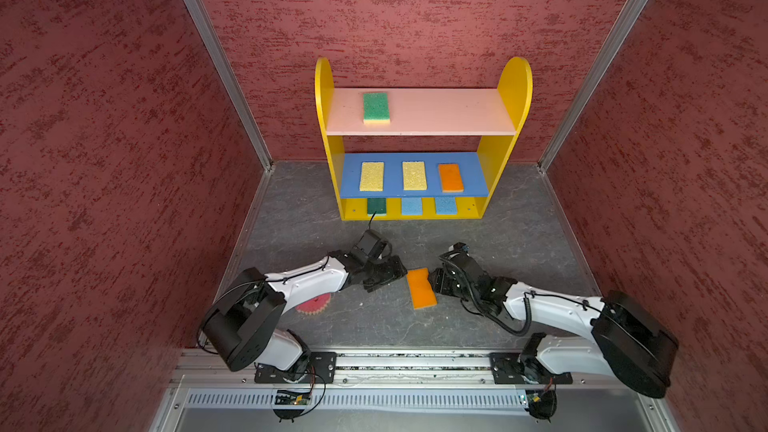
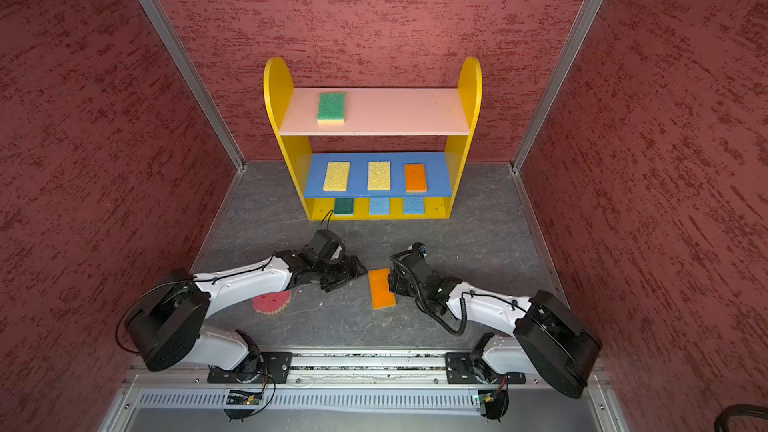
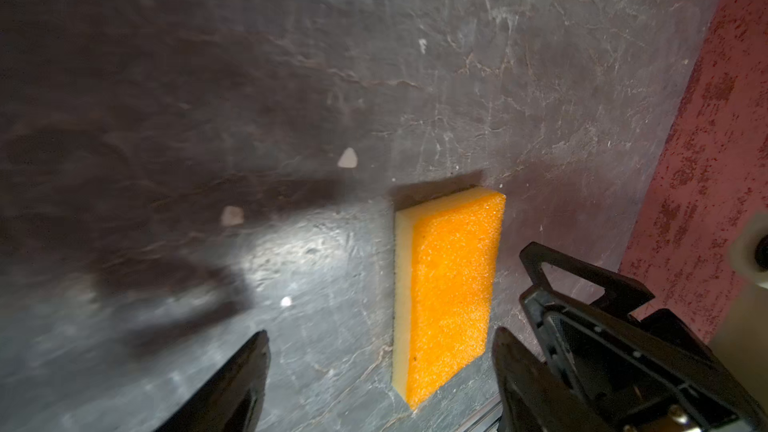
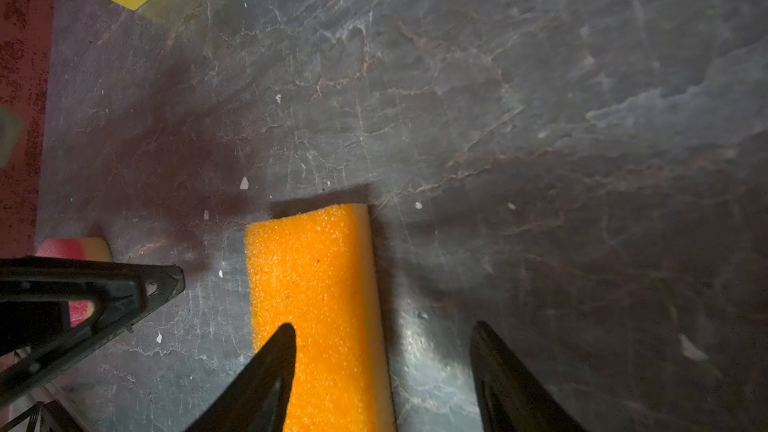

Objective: Place and organize the cleaning sponges onto the shelf
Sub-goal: 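Close both grippers on the orange sponge from opposite ends, then lift the orange sponge with both grippers toward the shelf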

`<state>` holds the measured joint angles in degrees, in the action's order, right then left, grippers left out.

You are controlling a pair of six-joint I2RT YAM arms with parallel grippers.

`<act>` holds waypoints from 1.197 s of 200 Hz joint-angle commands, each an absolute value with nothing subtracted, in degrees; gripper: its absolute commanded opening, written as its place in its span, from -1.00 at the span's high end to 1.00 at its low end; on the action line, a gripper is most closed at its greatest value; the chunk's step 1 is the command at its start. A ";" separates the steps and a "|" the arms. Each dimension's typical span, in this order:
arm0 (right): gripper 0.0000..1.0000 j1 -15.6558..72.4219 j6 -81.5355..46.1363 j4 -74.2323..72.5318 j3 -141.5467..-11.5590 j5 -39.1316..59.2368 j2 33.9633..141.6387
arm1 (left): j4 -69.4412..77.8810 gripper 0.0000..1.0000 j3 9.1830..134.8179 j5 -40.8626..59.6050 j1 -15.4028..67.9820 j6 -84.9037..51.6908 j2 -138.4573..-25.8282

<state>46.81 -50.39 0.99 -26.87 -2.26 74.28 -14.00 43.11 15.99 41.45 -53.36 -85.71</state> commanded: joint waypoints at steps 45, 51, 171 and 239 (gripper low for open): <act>-0.45 47.55 -51.72 -5.36 -24.36 2.69 76.36 | -11.48 -0.66 48.33 16.24 44.27 -54.93 -92.14; -0.44 47.68 -51.79 -5.91 -24.35 2.94 77.09 | -11.50 -0.66 48.42 16.15 44.44 -55.06 -92.41; 0.47 50.43 -53.02 -16.07 -30.12 10.92 93.04 | -6.80 -0.30 51.19 17.26 47.63 -57.75 -99.50; 1.00 50.36 -47.85 -5.83 -33.46 5.27 88.17 | -5.80 0.29 51.33 17.89 47.55 -57.49 -97.22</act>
